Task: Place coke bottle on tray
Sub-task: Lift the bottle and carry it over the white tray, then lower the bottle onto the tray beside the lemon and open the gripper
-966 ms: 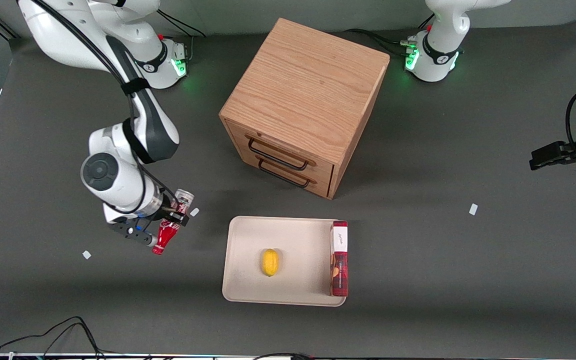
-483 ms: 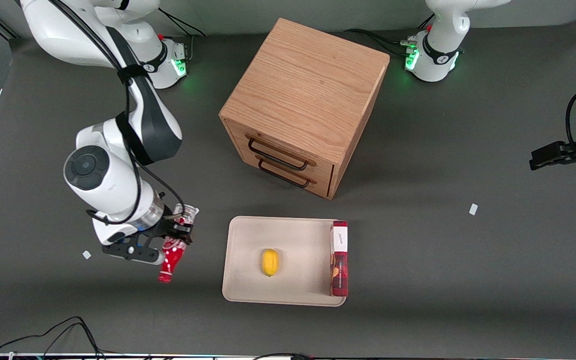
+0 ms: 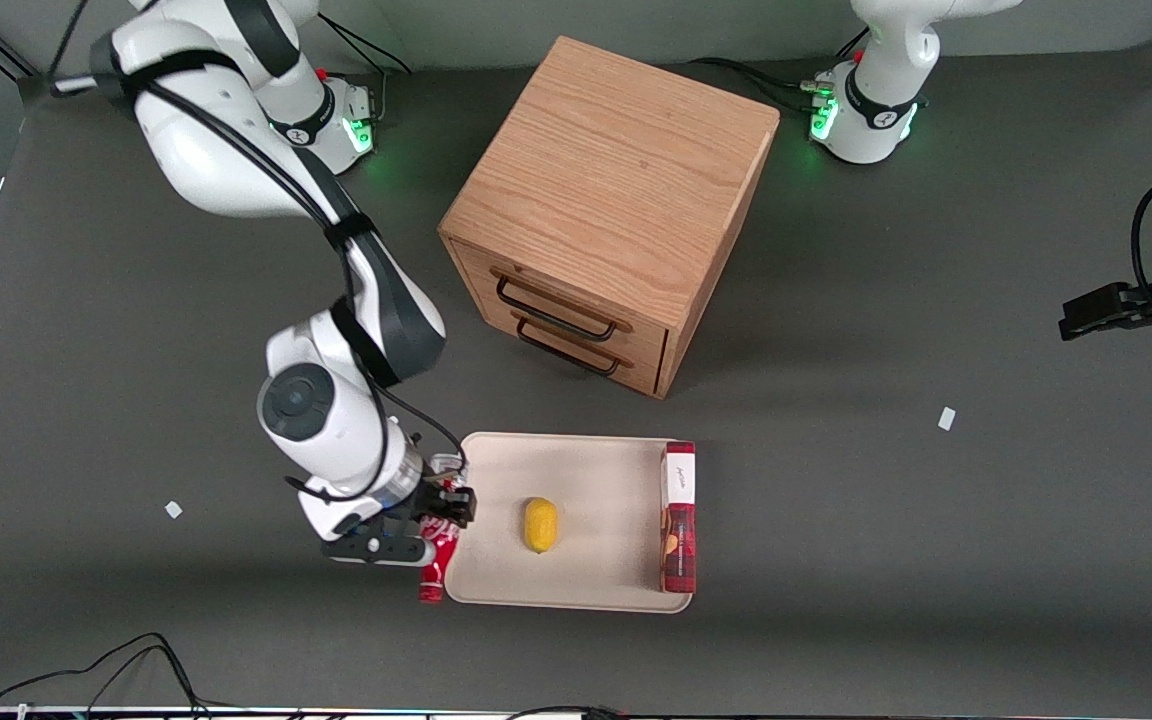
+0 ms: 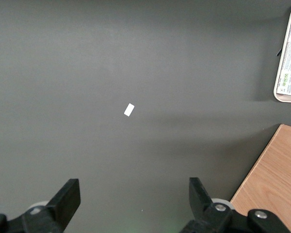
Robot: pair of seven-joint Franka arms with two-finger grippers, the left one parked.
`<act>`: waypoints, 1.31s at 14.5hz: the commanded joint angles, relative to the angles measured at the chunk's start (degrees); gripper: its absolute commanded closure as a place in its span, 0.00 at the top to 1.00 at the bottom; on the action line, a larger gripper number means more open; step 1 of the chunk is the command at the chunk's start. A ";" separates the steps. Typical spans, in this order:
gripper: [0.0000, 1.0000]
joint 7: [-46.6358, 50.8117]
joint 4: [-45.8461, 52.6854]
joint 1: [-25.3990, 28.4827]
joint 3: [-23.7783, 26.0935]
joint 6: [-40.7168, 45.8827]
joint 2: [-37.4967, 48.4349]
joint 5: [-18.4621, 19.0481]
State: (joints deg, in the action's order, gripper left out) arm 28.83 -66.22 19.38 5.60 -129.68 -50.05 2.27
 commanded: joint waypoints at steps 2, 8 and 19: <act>0.15 -0.53 4.17 0.83 0.20 -4.44 -6.63 1.15; 0.49 -0.44 3.47 0.84 0.20 -7.60 -9.27 1.15; 1.00 0.00 1.35 0.75 0.20 -11.30 -9.98 1.24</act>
State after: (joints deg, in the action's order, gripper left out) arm 28.77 -65.05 20.16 5.61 -140.18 -60.21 2.32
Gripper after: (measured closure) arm 0.004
